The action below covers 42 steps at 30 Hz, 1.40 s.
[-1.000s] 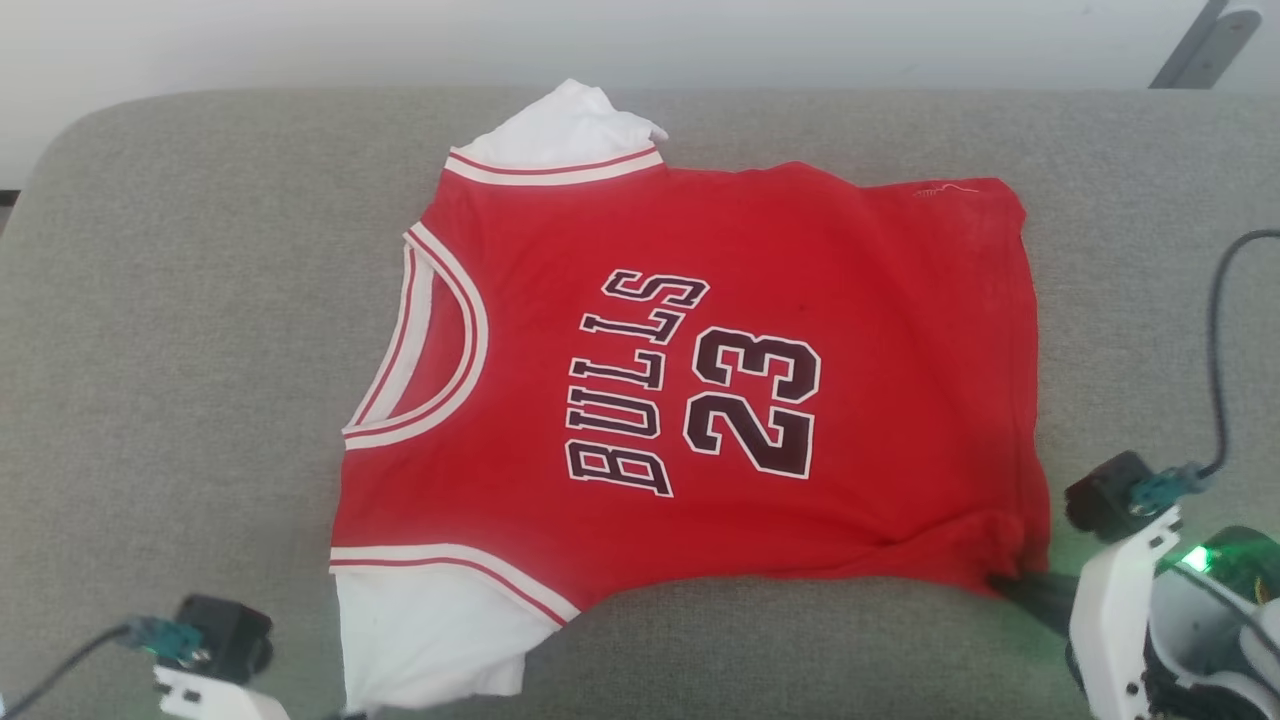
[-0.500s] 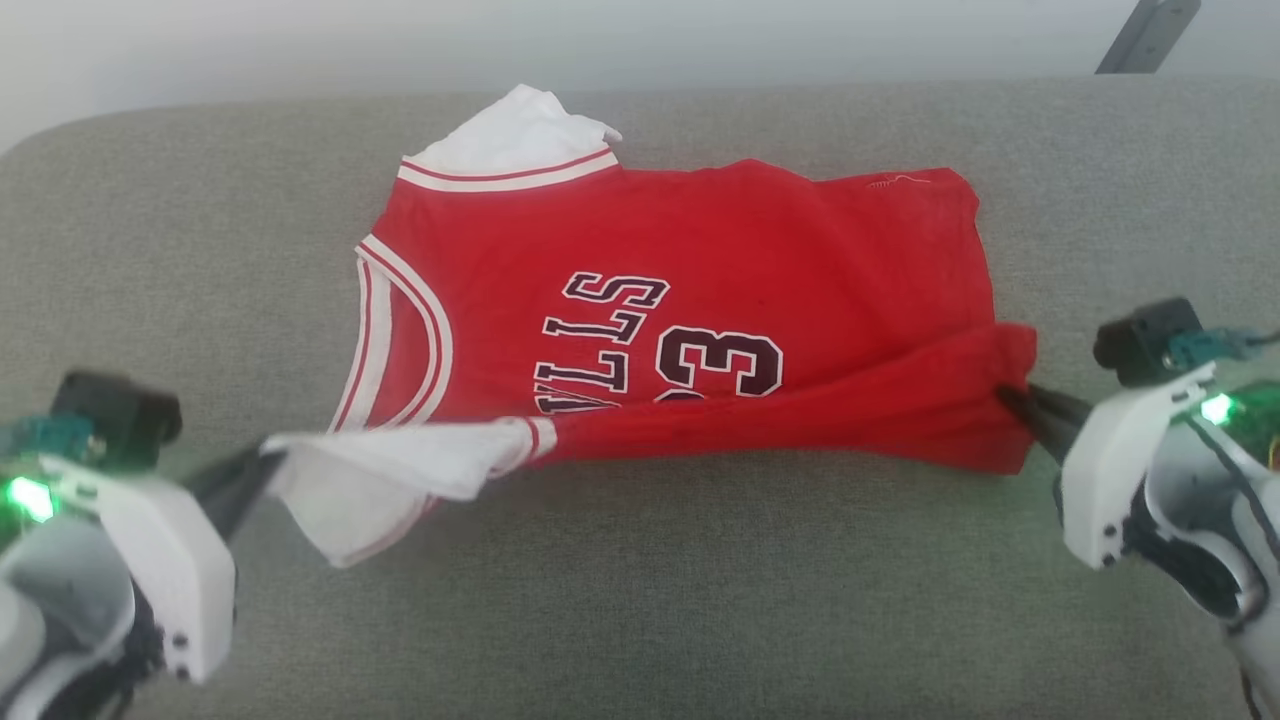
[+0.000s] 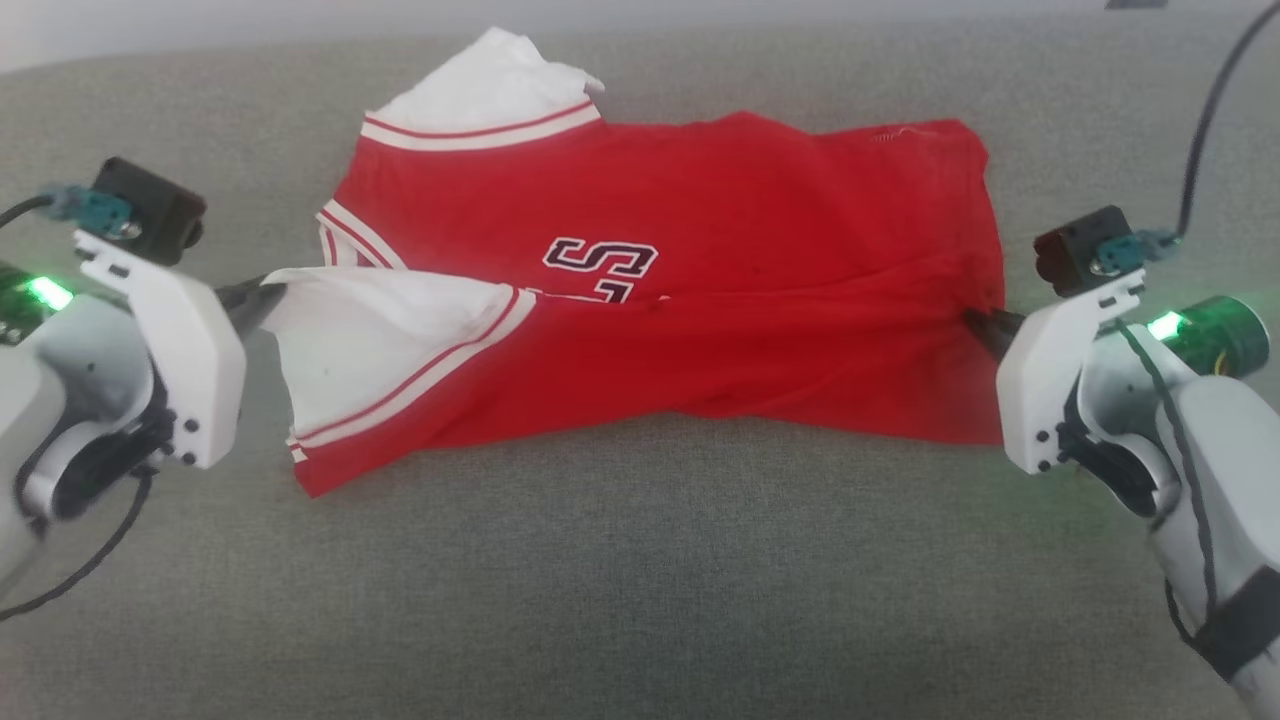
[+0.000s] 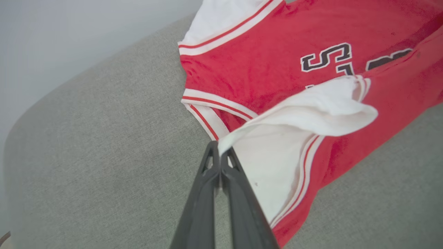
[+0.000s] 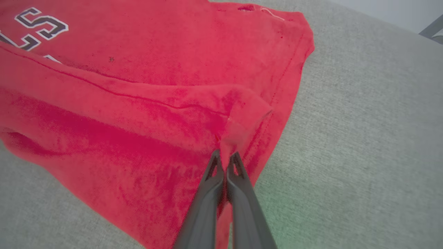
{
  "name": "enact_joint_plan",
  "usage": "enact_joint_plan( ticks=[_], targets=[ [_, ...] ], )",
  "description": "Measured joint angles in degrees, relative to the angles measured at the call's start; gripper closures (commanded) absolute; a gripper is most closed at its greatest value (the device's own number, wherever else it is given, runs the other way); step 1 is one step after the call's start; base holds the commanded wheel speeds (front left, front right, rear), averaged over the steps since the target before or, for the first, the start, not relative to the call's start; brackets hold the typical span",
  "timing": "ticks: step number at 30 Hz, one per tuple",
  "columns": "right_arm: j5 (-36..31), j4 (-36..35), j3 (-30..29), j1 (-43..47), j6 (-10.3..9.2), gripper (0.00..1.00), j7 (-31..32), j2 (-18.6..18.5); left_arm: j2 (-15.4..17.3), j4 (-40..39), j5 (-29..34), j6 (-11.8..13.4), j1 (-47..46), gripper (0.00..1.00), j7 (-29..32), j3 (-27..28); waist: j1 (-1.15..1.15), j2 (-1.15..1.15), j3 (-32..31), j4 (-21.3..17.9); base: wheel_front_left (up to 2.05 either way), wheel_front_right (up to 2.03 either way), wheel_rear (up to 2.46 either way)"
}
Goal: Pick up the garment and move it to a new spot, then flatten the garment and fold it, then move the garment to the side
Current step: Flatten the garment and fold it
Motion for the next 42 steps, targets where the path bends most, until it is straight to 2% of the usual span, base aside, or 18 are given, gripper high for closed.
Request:
enact_joint_plan(
  ticks=[7, 11, 12, 13, 14, 15, 16, 17, 24, 30, 36, 42],
  targets=[
    [-0.18, 5.50, 2.57, -4.20, 0.00, 1.00, 0.32, 1.98, -7.35, 12.91, -2.19, -5.32, -2.36, 1.00, 2.48, -1.54, 0.00, 0.00, 2.76, -0.37, 0.00, 0.00, 0.00],
    [0.09, 8.23, 3.68, -6.36, 0.00, 1.00, 0.91, 2.74, -10.48, 19.11, -4.13, -6.51, -2.46, 0.80, 4.25, -1.96, 0.00, 0.00, 3.38, -0.68, 0.00, 0.00, 0.00],
    [0.31, 8.87, 3.69, -6.75, 0.00, 1.00, 0.90, 2.96, -11.10, 20.35, -4.60, -6.89, -2.71, 0.73, 4.47, -1.89, 0.00, 0.00, 3.46, -0.74, 0.00, 0.00, 0.00],
    [0.37, 9.48, 3.75, -7.13, 0.00, 0.99, 0.89, 3.15, -11.66, 21.45, -4.90, -7.13, -3.02, 0.61, 4.48, -1.88, 0.00, 0.00, 3.49, -0.77, 0.00, 0.00, 0.00],
    [0.36, 10.03, 3.92, -7.53, 0.00, 0.84, 0.76, 3.34, -12.11, 22.36, -5.16, -7.45, -3.39, 0.38, 4.43, -1.94, 0.00, 0.00, 3.48, -0.79, 0.00, 0.00, 0.00],
    [0.38, 10.54, 3.80, -7.97, 0.00, 0.58, 0.43, 3.63, -12.43, 23.13, -5.17, -7.75, -3.68, 0.05, 4.26, -1.98, 0.00, 0.00, 3.45, -0.81, 0.00, 0.00, 0.00],
    [0.46, 11.01, 3.82, -8.34, 0.00, 0.32, 0.11, 3.83, -12.72, 23.94, -5.33, -7.93, -3.94, 0.00, 4.15, -1.92, 0.00, 0.00, 3.37, -0.82, 0.00, 0.00, 0.00],
    [0.47, 11.23, 4.10, -8.50, 0.00, 0.00, 0.02, 3.92, -13.00, 24.65, -5.71, -7.95, -4.21, 0.00, 4.14, -1.82, 0.00, 0.00, 3.24, -0.79, 0.00, 0.00, 0.00],
    [1.27, 11.27, 4.28, -8.45, -0.02, 0.00, -3.70, 3.25, -12.95, 25.76, -5.77, -8.45, -5.95, 0.00, 3.64, -1.59, 0.00, 0.00, 1.52, -0.37, 0.00, 0.00, 0.00],
    [-1.47, 7.48, 0.52, -6.65, -0.03, 0.00, -13.03, 2.30, -10.40, 21.62, -6.14, -6.95, -5.44, 0.00, 4.23, -1.32, 0.00, 0.00, -1.18, 0.12, 0.00, 0.00, 0.00],
    [-7.68, 2.78, -5.03, -2.15, -0.02, 0.00, -21.17, 2.65, -6.98, 13.69, -7.79, -2.22, -1.06, 0.00, 5.75, -1.21, 0.00, 0.00, -2.88, 0.34, 0.00, 0.00, 0.00],
    [-14.27, -3.39, -11.35, 3.27, -0.02, 0.00, -27.08, 4.83, -2.93, 4.17, -10.77, 2.98, 5.20, 0.00, 6.67, -1.26, 0.00, 0.00, -3.83, -0.14, 0.00, 0.00, 0.00]
  ],
)
